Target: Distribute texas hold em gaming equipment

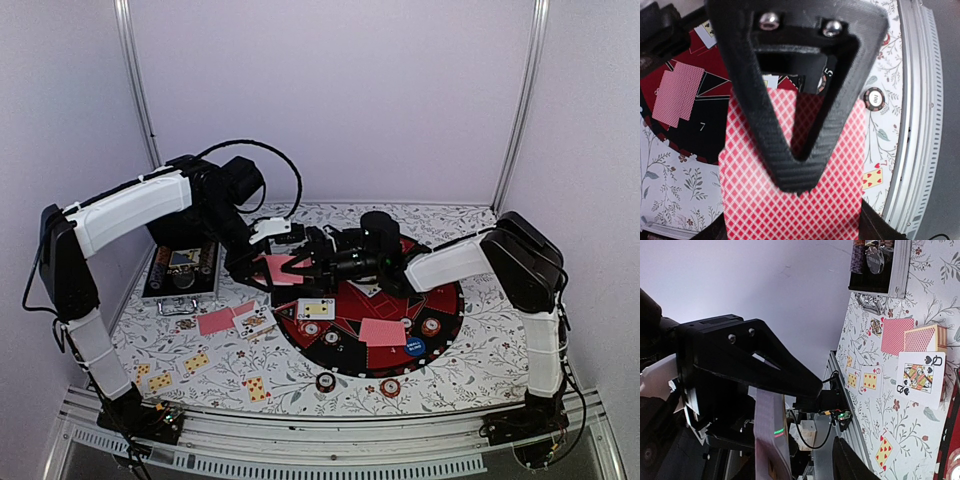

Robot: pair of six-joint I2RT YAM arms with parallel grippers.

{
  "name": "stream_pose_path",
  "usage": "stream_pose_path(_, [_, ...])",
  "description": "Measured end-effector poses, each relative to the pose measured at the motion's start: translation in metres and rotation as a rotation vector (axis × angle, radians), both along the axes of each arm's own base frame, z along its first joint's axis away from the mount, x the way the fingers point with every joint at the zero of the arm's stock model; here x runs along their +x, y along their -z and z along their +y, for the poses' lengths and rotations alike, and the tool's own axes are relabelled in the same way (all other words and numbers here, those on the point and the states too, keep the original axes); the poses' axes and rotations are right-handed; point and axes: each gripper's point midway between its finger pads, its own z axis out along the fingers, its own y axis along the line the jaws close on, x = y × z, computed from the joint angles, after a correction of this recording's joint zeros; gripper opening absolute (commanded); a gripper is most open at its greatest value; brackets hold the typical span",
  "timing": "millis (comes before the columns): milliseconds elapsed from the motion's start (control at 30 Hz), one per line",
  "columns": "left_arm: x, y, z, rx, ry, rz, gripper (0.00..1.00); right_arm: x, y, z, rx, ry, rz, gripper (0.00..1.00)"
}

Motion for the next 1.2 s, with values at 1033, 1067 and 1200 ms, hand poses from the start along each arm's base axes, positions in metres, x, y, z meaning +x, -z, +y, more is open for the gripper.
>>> stream_pose_path(1033, [0.0,0.001,0.001,0.002,-0.001,-0.001,0.24,0.062,-0.021,-0.131,-0.19,0.299,-0.044,0.0])
stream_pose_path(1067, [0.0,0.001,0.001,0.002,-0.001,-0.001,0.24,0.069,-0.024,-0.141,-0.233,0.337,-0.073,0.0])
stream_pose_path(1200, [0.0,0.001,0.001,0.003,-0.001,-0.001,0.24,0.097,-0.038,-0.17,-0.444,0.479,-0.225,0.0])
